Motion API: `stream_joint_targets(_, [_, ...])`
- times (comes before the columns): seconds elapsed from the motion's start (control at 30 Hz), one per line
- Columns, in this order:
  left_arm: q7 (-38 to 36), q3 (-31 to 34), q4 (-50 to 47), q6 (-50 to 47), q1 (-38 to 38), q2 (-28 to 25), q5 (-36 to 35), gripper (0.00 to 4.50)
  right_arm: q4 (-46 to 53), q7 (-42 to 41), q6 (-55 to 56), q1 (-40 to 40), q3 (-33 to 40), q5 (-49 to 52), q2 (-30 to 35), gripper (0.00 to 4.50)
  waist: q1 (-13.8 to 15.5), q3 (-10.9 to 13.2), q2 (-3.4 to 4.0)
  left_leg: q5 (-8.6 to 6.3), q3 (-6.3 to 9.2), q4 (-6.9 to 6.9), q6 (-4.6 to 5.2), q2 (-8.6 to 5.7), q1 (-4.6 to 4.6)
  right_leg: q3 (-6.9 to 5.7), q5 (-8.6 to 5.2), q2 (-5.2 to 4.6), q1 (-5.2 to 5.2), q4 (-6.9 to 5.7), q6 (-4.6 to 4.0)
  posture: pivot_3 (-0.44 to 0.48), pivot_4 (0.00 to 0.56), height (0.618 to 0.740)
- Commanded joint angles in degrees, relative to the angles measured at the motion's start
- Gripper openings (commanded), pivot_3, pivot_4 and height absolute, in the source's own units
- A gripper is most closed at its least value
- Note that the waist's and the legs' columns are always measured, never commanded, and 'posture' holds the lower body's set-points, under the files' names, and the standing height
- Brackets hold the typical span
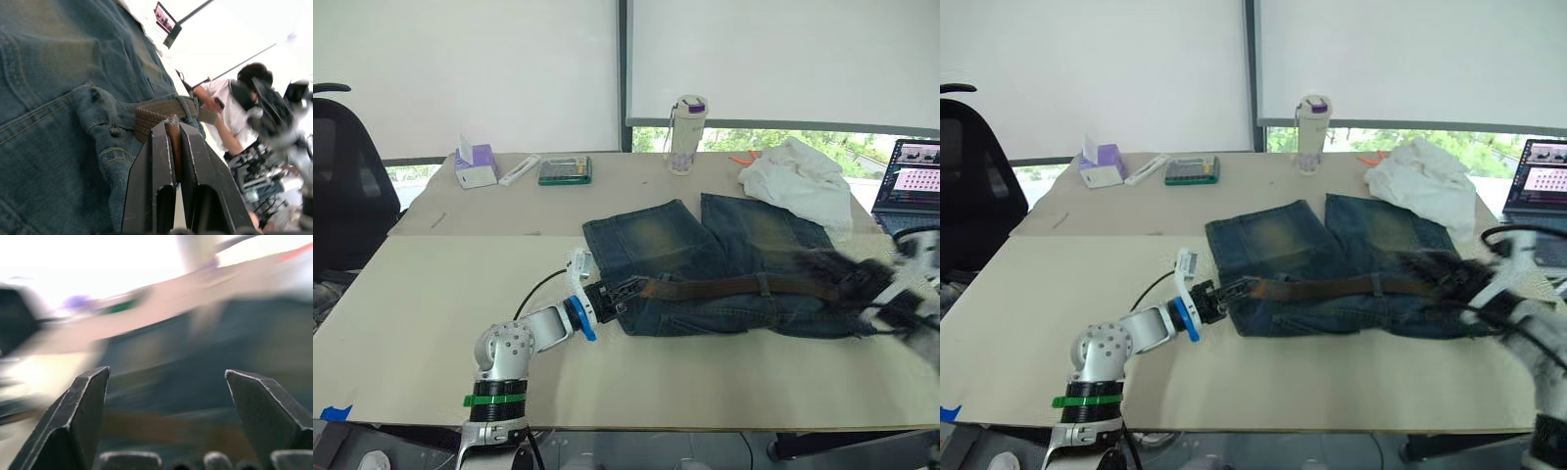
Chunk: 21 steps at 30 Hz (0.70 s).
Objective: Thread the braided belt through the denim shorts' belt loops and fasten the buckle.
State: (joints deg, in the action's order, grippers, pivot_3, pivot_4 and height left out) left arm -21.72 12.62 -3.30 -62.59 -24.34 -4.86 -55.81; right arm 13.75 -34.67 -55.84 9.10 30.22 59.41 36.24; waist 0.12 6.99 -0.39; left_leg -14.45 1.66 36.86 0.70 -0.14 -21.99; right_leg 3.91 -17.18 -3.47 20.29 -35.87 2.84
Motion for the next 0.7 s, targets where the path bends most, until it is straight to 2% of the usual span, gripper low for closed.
stream_joint_targets(0.03, [2.99,4.32,-2.89,-1.93,-0.93,1.8,-8.65,0.0,5.83,6.16,-4.13,-1.64,-2.02,7.81,-4.58,4.23,0.05,-0.05,0.0,0.0,0.0,0.0,0.0,-0.01,0.0,0.01,0.0,-0.05,0.0,0.01,0.0,0.0,0.15,0.74])
stream_joint_targets(0.2, [9.01,8.28,-2.54,-4.44,-0.86,2.6,-21.45,0.0,8.31,14.47,-4.84,-4.5,-7.5,16.52,-14.97,4.23,-0.28,-0.13,0.04,-0.01,0.06,-0.01,-0.01,0.05,0.01,-0.02,0.0,0.03,0.06,0.02,0.0,0.0,0.15,0.74])
stream_joint_targets(0.3, [12.37,8.38,-2.13,-4.72,-0.52,2.07,-26.55,0.0,8.1,20.35,-2.71,-3.78,-10.94,19.93,-21.52,4.23,-0.67,-0.13,0.04,0.0,0.06,-0.01,-0.01,0.03,0.03,0.02,0.0,-0.01,0.1,0.0,0.0,0.0,0.15,0.74])
stream_joint_targets(0.47, [15.53,6.34,-2.61,-3.7,-0.01,1.29,-30.13,0.0,7.37,26.85,3.65,-0.75,-11.99,23.15,-29.61,4.23,-0.97,-0.15,0.08,0.01,0.07,-0.02,-0.03,0.01,0.04,0.01,0.0,0.03,0.17,-0.04,0.0,0.0,0.15,0.74])
stream_joint_targets(0.6, [16.69,4.93,-2.77,-2.52,0.31,0.49,-31.42,0.0,7.69,27.66,6.15,-0.67,-12.95,24.74,-30.76,4.23,-0.79,-0.16,0.08,0.02,0.07,-0.02,-0.04,-0.04,0.04,-0.05,0.0,0.03,0.18,-0.07,0.0,0.0,0.15,0.74])
stream_joint_targets(0.7, [17.31,3.83,-2.51,-1.65,0.42,0.07,-31.39,0.0,8.48,26.69,7.88,-0.57,-14.18,25.31,-31.57,3.4,-0.88,-0.16,0.09,0.02,0.06,-0.01,-0.04,-0.04,0.04,-0.03,0.0,0.03,0.19,-0.06,0.0,0.0,0.15,0.74])
